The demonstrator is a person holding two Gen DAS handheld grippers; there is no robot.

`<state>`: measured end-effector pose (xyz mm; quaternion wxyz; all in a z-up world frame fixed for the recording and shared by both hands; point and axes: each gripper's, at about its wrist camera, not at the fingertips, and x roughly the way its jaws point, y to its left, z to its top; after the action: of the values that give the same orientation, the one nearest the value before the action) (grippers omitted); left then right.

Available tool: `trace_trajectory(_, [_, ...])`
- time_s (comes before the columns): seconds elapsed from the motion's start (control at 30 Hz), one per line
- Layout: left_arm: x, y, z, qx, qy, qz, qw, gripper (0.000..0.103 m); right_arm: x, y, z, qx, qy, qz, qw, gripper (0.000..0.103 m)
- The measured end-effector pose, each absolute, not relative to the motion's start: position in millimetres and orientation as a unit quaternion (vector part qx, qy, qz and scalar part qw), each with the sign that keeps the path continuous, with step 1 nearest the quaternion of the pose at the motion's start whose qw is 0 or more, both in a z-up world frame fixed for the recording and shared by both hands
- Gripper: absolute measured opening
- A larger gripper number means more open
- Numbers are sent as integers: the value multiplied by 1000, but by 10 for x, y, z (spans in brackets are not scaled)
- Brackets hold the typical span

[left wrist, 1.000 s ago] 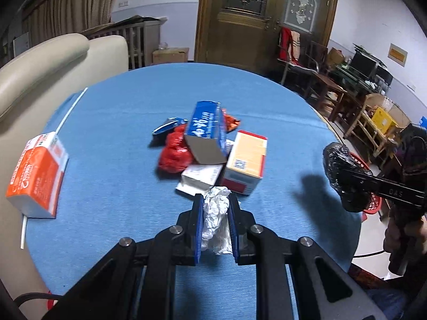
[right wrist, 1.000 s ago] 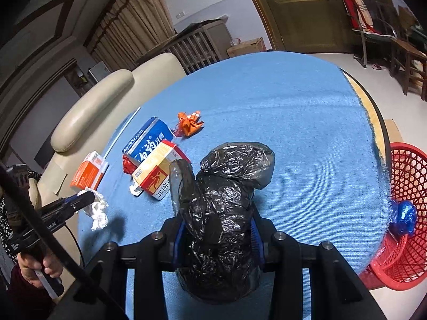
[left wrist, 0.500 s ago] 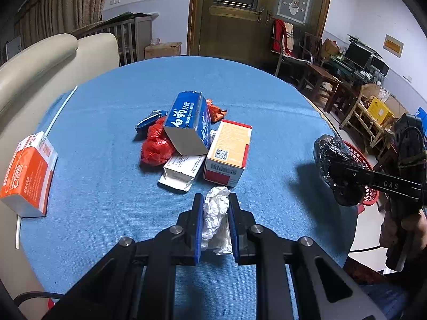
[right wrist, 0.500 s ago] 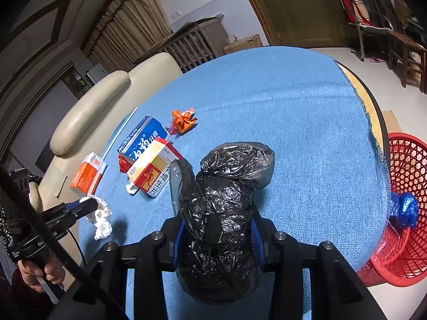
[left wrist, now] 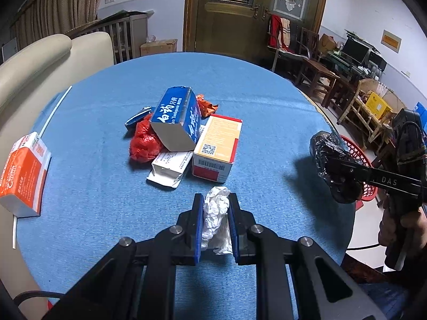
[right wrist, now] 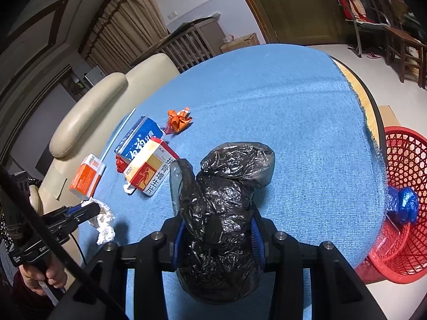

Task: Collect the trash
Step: 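Carry the black bag with the right gripper toward the red basket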

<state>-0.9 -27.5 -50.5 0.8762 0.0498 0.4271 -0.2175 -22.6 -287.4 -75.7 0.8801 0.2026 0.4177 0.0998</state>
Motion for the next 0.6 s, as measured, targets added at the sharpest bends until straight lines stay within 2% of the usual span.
trace_trajectory(0.6, [-79, -729, -507, 82, 430, -257, 862, 18, -274, -3031, -812, 223, 413, 84, 879, 45])
